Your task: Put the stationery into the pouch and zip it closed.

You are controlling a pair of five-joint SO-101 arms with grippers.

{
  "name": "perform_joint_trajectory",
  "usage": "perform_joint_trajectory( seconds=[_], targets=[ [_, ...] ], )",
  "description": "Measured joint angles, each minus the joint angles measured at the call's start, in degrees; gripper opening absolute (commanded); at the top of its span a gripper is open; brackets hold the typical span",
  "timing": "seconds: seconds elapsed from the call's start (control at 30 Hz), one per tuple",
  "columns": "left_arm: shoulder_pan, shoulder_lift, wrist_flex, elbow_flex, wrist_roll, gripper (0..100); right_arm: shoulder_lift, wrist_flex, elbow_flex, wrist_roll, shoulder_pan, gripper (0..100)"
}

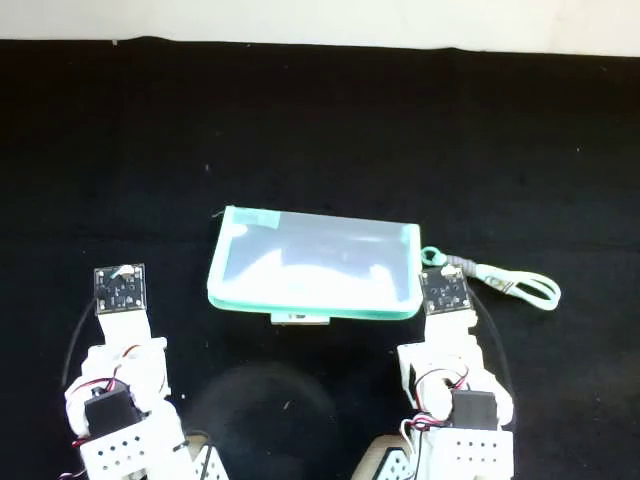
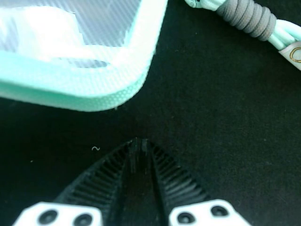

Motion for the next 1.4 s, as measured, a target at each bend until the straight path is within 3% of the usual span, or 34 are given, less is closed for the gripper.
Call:
perform_joint_trajectory(
  seconds=[0.57,0.8,1.27,1.4],
  targets=[
    [0.00,0.00,0.00,0.00,0.00,1,0.00,0.00,0.00,0.00,0.00,1.9],
    [5.10,0.00,0.00,0.00,0.00,1,0.00,0.00,0.00,0.00,0.00,1.9],
    [7.65,0.00,-0.09,0.00,0.00,1,0.00,0.00,0.00,0.00,0.00,1.9],
    [8.62,0.00,-3.43,0.00,0.00,1,0.00,0.00,0.00,0.26,-2.64,1.9]
  ],
)
